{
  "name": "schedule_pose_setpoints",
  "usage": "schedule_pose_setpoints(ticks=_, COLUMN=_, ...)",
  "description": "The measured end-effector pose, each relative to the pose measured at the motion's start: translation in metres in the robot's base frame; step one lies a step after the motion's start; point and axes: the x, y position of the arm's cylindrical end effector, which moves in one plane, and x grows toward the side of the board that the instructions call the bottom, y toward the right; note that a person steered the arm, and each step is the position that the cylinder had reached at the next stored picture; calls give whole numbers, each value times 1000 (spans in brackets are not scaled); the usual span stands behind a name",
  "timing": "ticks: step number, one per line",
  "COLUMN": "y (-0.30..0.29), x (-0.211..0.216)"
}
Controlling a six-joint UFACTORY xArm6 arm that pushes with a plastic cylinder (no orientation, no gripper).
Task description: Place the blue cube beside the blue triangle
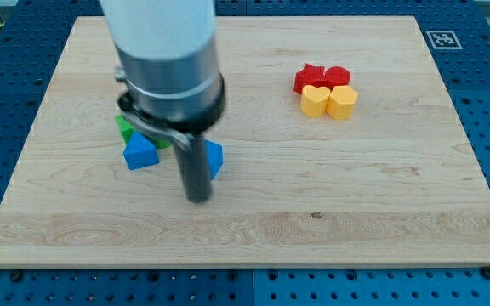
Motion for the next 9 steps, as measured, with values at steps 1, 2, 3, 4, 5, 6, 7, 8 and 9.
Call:
schedule_pose_setpoints(ticks=1, y=58, x=-2)
schedule_pose_setpoints(ticks=2, y=32, x=-39)
schedule_pose_setpoints(ticks=3, y=1, x=-58)
schedule_pose_setpoints(ticks=4, y=-32, x=-58)
schedule_pose_setpoints(ticks=5, y=-43, x=-58)
schedule_pose_setpoints(ticks=6, y=-26, x=-56)
schedule_pose_setpoints(ticks=7, y=31, x=-26)
schedule_pose_setpoints(ticks=8, y=31, x=6)
schedule_pose_setpoints(ticks=9, y=31, x=8)
